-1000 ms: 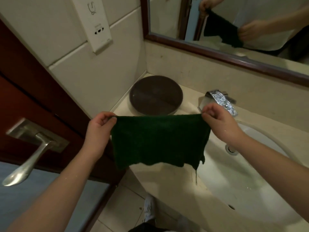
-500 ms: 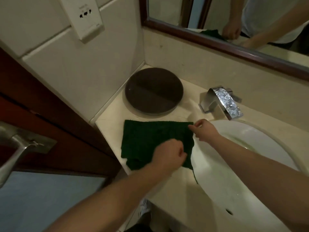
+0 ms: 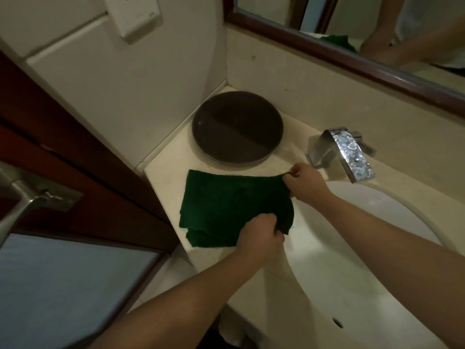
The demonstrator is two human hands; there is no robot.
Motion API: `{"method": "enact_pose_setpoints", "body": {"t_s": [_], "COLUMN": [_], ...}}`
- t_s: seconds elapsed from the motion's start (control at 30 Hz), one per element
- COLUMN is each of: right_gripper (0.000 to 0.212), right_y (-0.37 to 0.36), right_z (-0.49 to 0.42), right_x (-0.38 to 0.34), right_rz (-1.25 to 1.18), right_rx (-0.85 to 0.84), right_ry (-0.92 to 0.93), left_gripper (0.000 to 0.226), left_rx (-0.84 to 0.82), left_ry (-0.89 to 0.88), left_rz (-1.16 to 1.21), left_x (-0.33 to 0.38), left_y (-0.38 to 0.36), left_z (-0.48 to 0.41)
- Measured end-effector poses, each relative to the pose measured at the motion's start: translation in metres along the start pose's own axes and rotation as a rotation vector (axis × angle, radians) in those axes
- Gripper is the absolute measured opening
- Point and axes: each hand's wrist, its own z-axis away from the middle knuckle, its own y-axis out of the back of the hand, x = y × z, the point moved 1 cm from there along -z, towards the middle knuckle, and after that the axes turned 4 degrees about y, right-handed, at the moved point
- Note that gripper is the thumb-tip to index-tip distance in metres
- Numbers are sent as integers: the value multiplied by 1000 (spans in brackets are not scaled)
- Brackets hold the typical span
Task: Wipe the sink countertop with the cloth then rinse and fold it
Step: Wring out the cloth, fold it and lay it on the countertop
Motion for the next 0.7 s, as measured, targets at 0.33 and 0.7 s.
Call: {"method": "enact_pose_setpoints", "body": {"t_s": [0.33, 0.7], "right_gripper": [16, 46], "right_y": [-66, -98], "right_z": [-13, 6], "right_x": [-139, -89], "right_rz": [-145, 433], "right_rx": [-366, -255], "right_ry": [72, -21], "left_gripper": [25, 54], "left_rx": [365, 529], "left_ry": [437, 425], "left_rz": [853, 189], "left_x": [-116, -142], "left_y": [81, 102], "left_z": [53, 37]}}
